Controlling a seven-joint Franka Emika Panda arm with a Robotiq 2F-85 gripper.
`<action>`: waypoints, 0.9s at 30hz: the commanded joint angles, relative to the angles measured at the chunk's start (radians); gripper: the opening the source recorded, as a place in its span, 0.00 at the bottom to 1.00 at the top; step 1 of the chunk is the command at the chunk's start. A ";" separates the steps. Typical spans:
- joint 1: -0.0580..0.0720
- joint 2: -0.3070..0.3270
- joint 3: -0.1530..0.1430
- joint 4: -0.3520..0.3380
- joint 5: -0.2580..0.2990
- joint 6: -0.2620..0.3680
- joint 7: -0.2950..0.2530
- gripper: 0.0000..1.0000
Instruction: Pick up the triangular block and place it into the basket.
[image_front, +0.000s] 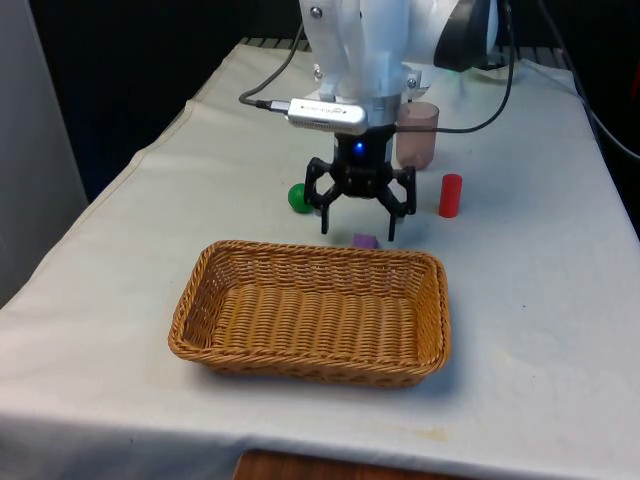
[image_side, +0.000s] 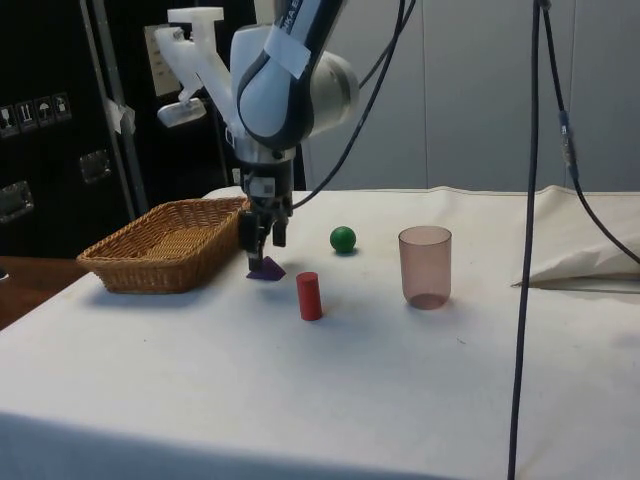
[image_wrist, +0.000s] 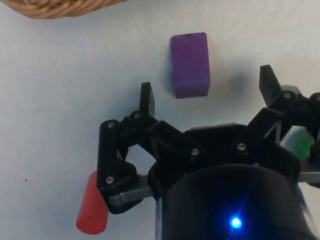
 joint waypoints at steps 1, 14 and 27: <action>0.000 0.002 0.000 0.001 0.001 0.002 0.000 0.99; -0.016 0.011 0.020 0.005 0.022 0.019 -0.017 0.37; 0.000 -0.029 -0.004 0.005 0.003 -0.004 -0.003 0.33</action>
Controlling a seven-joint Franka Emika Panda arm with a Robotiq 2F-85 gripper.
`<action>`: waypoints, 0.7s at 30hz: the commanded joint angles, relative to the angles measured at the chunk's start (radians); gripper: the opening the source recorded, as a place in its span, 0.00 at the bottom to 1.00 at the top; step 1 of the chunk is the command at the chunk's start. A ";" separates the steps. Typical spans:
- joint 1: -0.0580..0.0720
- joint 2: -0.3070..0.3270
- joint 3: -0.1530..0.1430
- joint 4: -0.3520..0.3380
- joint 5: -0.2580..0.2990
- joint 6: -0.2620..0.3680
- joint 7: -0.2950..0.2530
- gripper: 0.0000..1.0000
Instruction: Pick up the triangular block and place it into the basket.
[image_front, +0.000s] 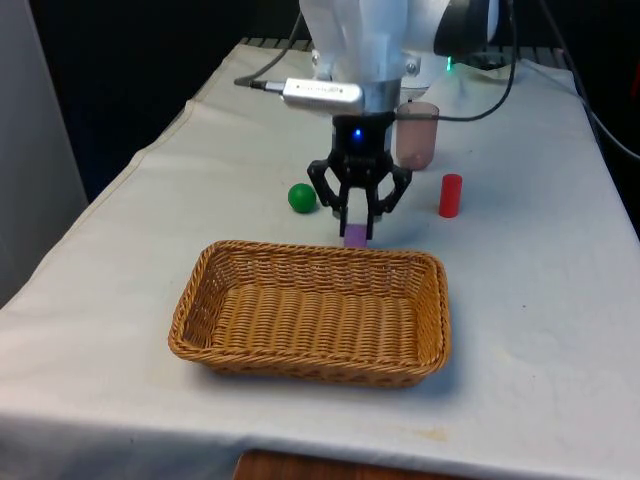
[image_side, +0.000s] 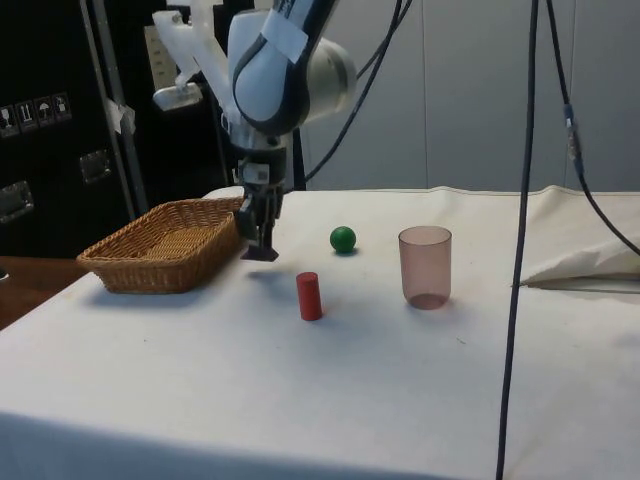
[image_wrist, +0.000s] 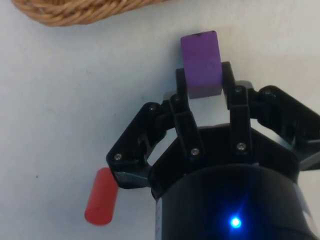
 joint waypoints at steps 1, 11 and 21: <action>0.003 -0.020 -0.005 -0.009 -0.005 -0.010 -0.001 0.33; 0.009 -0.085 -0.017 -0.013 -0.018 -0.044 0.004 0.33; 0.009 -0.150 -0.023 -0.011 -0.032 -0.084 0.006 0.33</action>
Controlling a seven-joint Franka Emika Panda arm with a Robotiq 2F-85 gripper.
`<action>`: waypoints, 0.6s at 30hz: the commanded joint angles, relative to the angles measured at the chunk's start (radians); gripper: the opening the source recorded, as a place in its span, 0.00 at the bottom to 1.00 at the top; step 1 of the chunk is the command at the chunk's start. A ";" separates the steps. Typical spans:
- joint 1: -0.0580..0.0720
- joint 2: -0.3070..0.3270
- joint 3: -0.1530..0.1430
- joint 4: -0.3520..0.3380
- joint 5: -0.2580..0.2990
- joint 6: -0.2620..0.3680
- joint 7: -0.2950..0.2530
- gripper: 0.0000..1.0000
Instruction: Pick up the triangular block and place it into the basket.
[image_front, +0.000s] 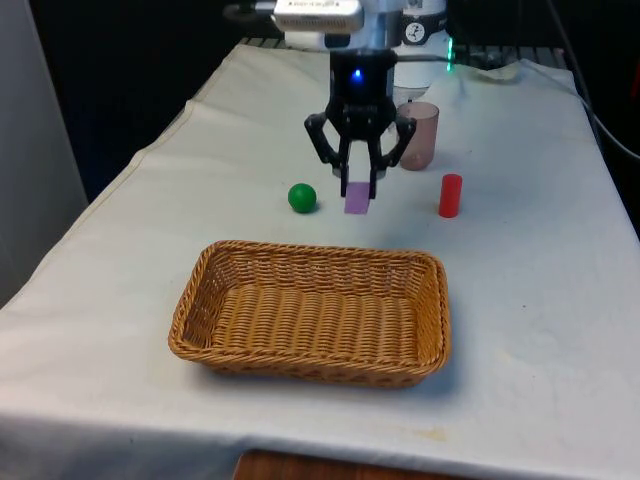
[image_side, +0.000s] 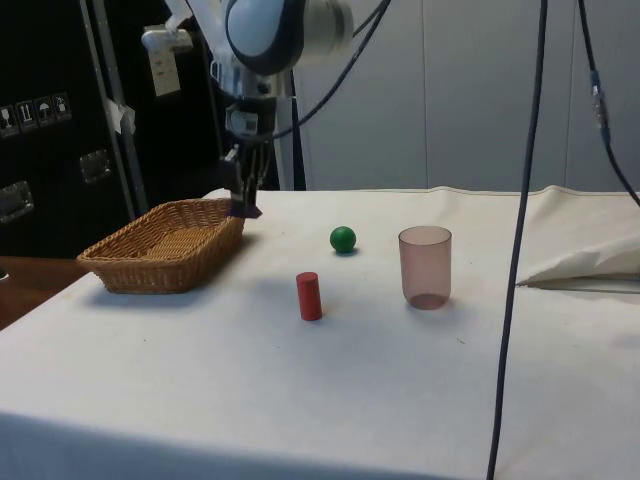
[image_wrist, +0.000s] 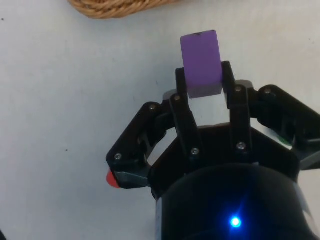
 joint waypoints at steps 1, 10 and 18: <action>0.006 -0.012 -0.009 0.000 -0.013 -0.012 0.008 0.33; -0.002 -0.040 -0.005 0.038 -0.009 -0.041 0.000 0.33; -0.011 0.009 -0.004 0.130 0.012 -0.062 -0.009 0.33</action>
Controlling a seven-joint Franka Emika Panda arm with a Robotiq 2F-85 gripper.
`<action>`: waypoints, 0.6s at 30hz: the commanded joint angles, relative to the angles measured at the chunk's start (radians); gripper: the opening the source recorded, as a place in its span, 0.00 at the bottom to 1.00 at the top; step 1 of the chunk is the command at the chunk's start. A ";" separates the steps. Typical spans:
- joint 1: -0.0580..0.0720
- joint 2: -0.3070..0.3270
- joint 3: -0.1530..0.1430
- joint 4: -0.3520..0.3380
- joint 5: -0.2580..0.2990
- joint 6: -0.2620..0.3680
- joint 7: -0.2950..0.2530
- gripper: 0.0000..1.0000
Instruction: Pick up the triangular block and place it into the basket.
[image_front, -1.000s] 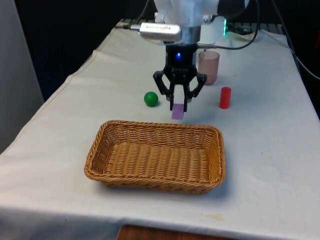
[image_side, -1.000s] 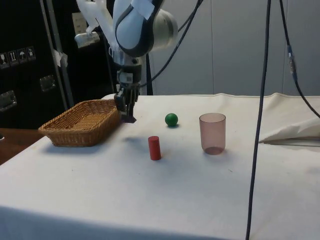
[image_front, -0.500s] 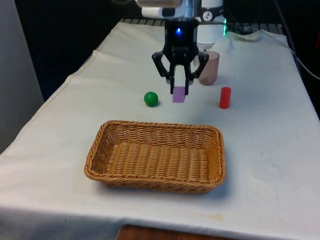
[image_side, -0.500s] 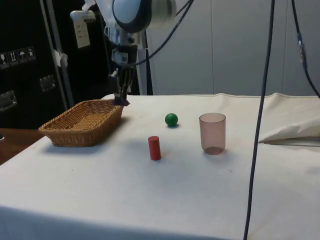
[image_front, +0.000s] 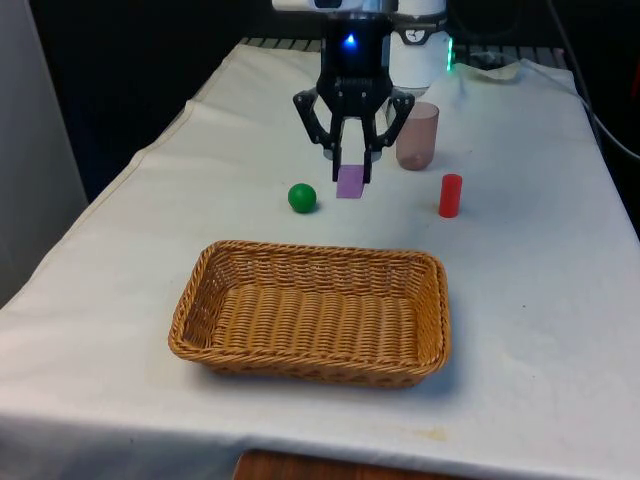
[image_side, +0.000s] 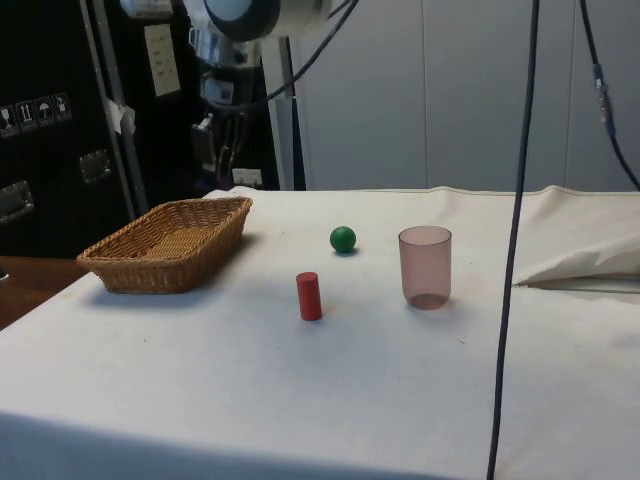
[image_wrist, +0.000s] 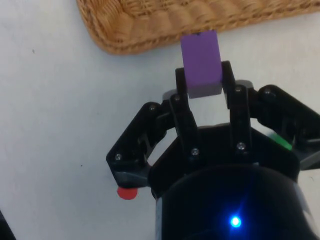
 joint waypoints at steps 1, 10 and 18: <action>-0.009 0.016 0.008 0.026 0.013 -0.007 -0.010 0.33; -0.014 0.097 0.001 0.140 0.024 -0.012 -0.008 0.33; -0.022 0.175 -0.004 0.245 0.036 -0.013 -0.007 0.33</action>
